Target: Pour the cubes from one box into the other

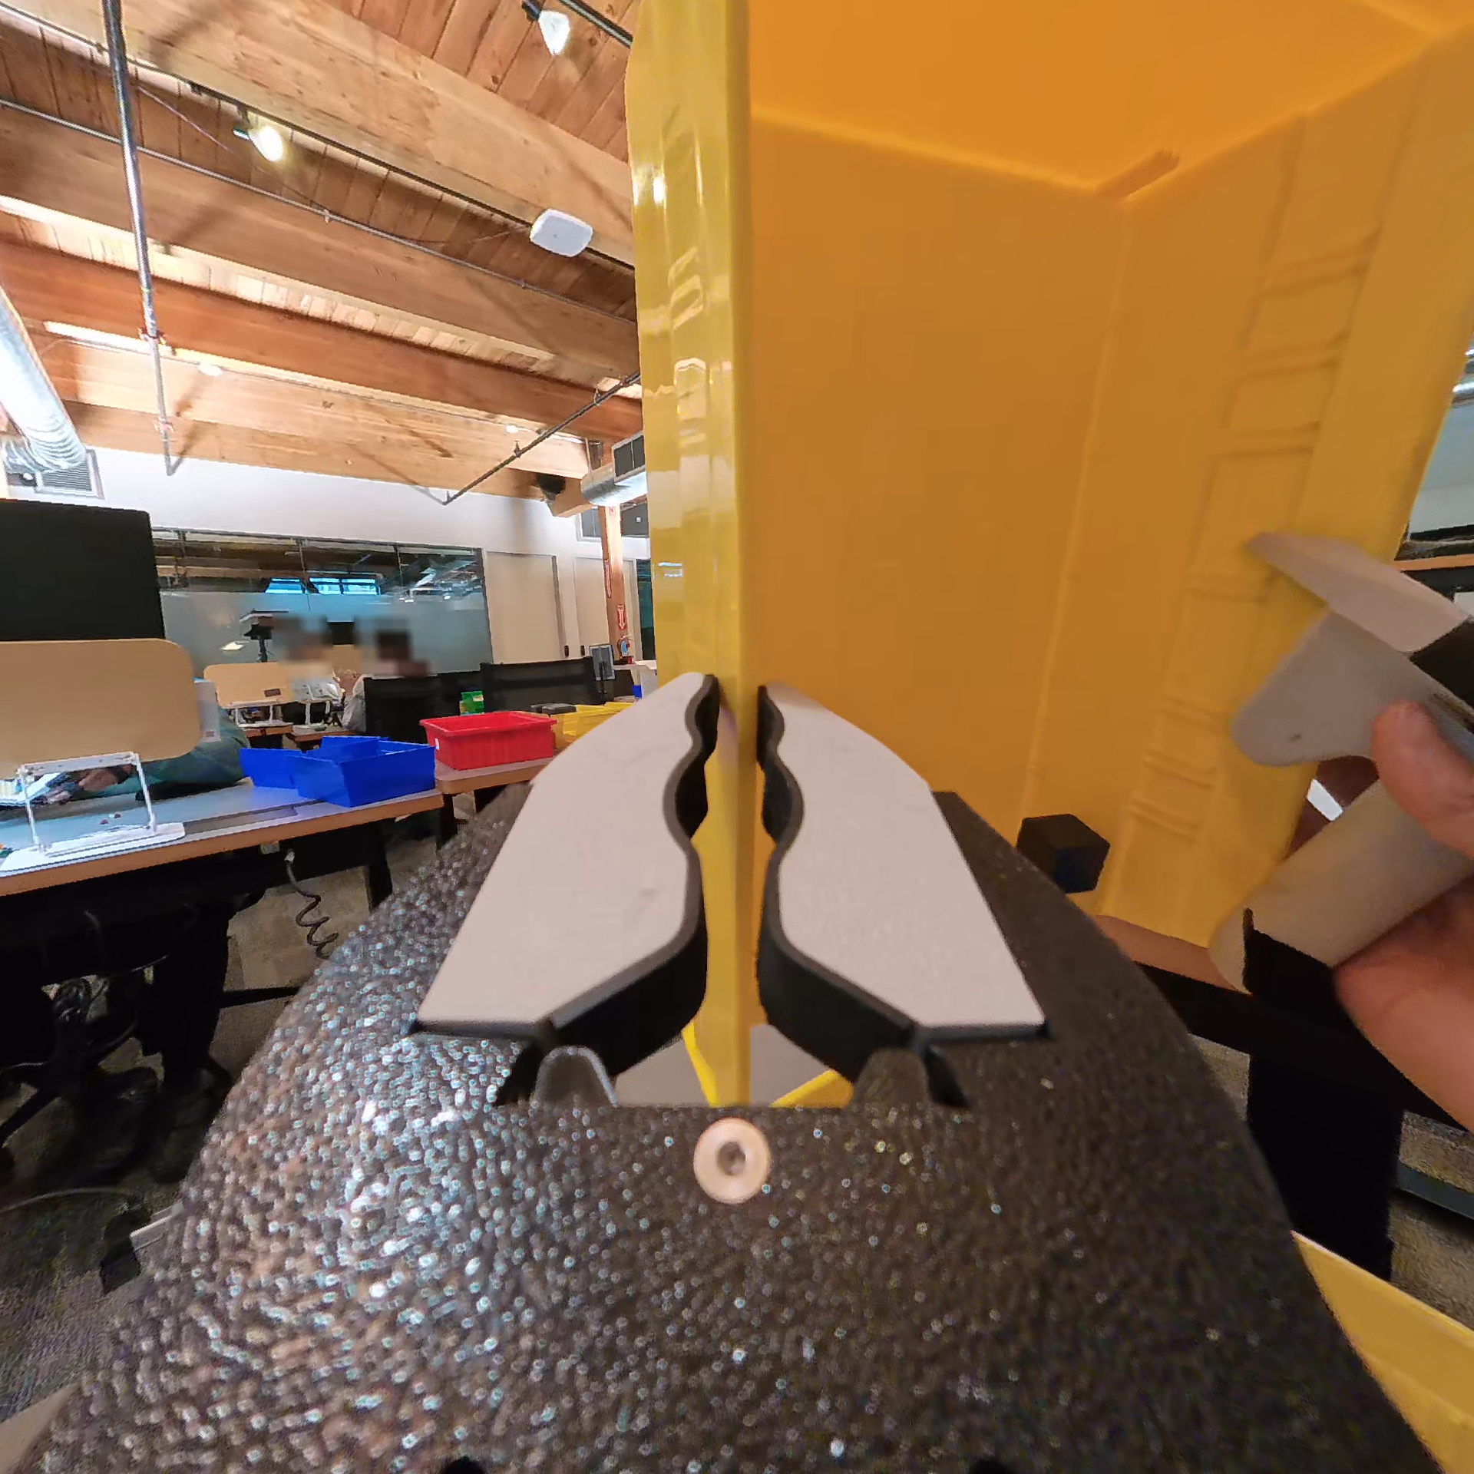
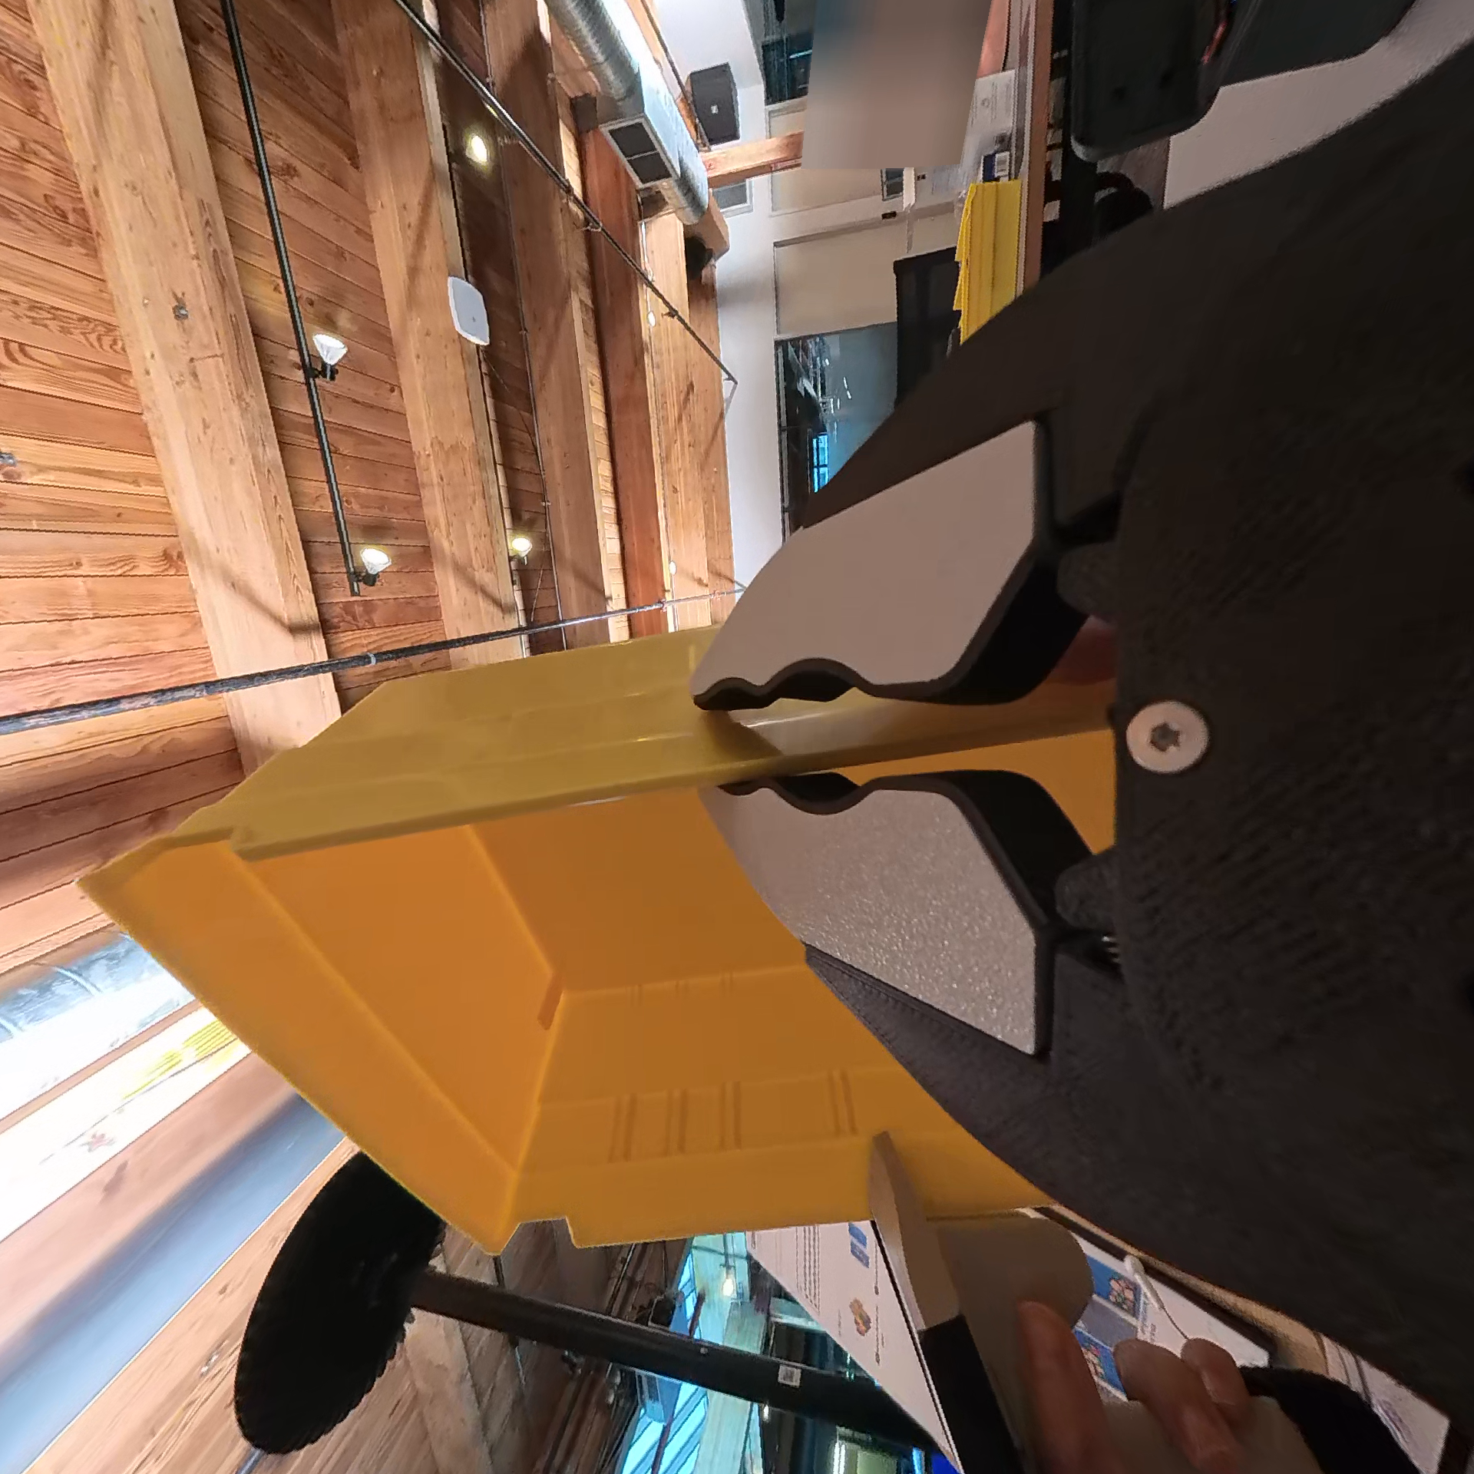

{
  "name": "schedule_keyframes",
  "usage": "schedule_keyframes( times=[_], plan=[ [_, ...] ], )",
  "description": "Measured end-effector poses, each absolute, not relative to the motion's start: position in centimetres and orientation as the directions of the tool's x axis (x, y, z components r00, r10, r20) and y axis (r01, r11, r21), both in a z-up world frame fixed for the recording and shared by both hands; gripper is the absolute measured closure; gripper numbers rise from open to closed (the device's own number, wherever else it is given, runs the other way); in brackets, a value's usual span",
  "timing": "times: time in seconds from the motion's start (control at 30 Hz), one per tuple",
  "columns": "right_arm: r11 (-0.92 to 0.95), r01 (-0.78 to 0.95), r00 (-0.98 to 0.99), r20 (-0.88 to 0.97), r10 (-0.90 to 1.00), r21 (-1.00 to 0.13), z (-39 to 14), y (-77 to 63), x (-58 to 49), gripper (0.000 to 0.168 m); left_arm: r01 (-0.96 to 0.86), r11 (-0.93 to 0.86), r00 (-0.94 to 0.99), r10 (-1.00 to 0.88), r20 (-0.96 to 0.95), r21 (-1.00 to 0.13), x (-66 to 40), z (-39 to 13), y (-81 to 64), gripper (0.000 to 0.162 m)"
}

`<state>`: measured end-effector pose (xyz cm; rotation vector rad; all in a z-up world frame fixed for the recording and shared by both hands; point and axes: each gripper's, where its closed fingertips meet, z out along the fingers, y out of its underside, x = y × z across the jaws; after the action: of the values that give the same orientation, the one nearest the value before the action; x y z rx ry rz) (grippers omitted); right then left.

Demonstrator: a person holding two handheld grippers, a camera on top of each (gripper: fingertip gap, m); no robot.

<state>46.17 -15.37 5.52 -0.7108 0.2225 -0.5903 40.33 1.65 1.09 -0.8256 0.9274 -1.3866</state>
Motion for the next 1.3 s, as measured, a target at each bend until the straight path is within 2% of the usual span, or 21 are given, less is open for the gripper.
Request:
schedule_keyframes(
  times=[0.17, 0.27, 0.77, 1.0, 1.13, 1.3],
  plan=[
    [0.606, 0.425, 0.821, 0.005, -0.57, -0.672, 5.4, -15.2, 46.0, 0.155, 0.426, 0.038, -0.032, -0.998, -0.057, -0.904, 40.0, 0.8, 1.7, 0.154],
    [0.645, 0.433, 0.84, 0.022, -0.542, -0.63, 5.9, -15.5, 45.1, 0.155, 0.472, 0.066, -0.019, -0.996, -0.085, -0.879, 39.0, 1.5, 1.6, 0.154],
    [0.605, 0.378, 0.829, -0.035, -0.559, -0.701, 4.6, -14.5, 45.5, 0.154, 0.388, 0.089, 0.003, -0.995, -0.095, -0.917, 38.9, 0.4, 2.4, 0.154],
    [0.449, 0.311, 0.728, -0.093, -0.679, -0.838, 4.4, -14.8, 43.5, 0.157, 0.25, 0.138, -0.006, -0.99, -0.144, -0.958, 36.9, 0.1, 2.2, 0.154],
    [0.302, 0.262, 0.674, -0.05, -0.737, -0.917, 3.7, -13.5, 40.6, 0.158, 0.155, 0.111, -0.004, -0.994, -0.113, -0.982, 34.2, 0.1, 3.8, 0.155],
    [0.168, 0.256, 0.649, 0.041, -0.76, -0.952, 2.7, -9.3, 35.0, 0.155, 0.071, 0.054, 0.09, -0.995, -0.048, -0.996, 28.9, 0.5, 8.0, 0.159]
  ],
)
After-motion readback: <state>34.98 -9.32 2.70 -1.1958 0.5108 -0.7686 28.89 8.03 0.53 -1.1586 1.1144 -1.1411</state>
